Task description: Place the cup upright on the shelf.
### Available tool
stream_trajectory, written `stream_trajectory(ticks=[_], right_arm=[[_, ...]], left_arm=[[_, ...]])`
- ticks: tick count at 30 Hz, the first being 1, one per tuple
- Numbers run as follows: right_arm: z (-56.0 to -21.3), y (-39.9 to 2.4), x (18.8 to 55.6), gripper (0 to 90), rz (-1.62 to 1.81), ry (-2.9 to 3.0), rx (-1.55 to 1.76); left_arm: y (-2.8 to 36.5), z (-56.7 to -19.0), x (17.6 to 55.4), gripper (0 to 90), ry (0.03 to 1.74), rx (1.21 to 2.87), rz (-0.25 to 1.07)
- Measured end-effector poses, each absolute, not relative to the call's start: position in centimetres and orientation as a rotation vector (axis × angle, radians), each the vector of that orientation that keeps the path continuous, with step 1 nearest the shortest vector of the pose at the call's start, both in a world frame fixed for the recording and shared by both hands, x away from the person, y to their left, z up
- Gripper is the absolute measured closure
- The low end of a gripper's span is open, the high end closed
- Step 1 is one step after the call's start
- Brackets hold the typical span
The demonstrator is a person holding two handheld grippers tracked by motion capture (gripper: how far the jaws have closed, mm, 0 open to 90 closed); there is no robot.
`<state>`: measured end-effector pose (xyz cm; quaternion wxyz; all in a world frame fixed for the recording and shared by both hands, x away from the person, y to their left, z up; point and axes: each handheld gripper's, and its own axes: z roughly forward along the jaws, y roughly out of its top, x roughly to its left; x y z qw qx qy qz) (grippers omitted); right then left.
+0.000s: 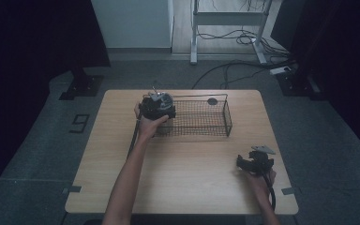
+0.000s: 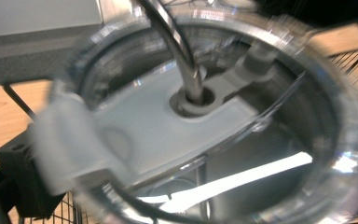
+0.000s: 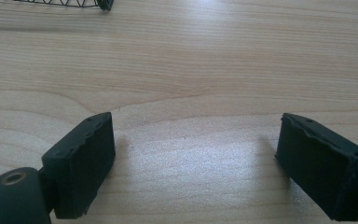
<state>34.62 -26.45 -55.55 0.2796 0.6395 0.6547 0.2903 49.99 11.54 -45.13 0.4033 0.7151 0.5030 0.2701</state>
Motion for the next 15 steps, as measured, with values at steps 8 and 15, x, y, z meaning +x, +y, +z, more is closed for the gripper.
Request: stream_trajectory(ticks=[8, 15], right_arm=[[-55.5, -26.4, 34.6, 11.4, 0.778, 1.756, 1.714], [-55.6, -26.5, 34.6, 11.4, 0.778, 1.756, 1.712]], left_arm=[[12.5, -43.9, 48.7, 0.4, 1.237, 1.78, 0.671], [12.9, -43.6, 47.1, 0.5, 1.221, 1.773, 0.676]])
